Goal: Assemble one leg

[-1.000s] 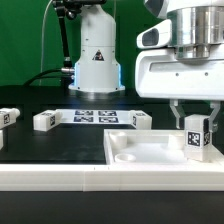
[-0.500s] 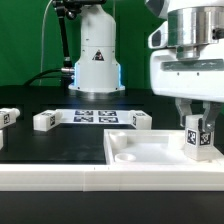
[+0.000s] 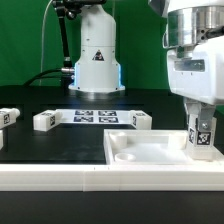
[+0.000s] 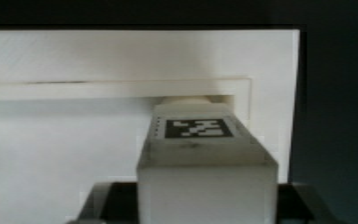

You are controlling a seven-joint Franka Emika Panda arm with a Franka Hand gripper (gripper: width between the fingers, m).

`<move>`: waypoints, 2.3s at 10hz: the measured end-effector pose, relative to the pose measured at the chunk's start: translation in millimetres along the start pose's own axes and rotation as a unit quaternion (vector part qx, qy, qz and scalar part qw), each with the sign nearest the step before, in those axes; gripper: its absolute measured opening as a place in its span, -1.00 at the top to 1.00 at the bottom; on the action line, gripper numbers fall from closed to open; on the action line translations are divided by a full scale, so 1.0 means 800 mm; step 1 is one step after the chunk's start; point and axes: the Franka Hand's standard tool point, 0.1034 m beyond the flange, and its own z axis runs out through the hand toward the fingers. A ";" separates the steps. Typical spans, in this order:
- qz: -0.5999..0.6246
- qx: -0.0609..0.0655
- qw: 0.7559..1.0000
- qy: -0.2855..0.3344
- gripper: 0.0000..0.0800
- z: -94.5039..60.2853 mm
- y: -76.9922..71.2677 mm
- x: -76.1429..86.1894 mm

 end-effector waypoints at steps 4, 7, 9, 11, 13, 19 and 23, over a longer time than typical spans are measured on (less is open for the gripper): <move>-0.083 0.001 0.997 0.000 -0.55 -0.001 -0.001 0.003; -0.221 0.002 0.975 -0.001 -0.62 -0.002 -0.004 -0.003; -0.334 0.003 0.943 -0.001 -0.62 -0.001 -0.005 -0.004; -0.418 0.001 0.909 0.002 -0.62 0.003 -0.005 0.000; -0.515 -0.016 0.857 0.006 -0.62 0.004 -0.008 -0.007; -0.673 -0.027 0.739 0.013 -0.62 0.002 -0.010 -0.007; -0.672 -0.028 0.740 0.013 0.27 0.002 -0.010 -0.005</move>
Offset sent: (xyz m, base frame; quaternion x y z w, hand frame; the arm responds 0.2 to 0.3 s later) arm 0.0017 0.0020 -0.0004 -0.0102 -0.0266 -0.0917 0.9954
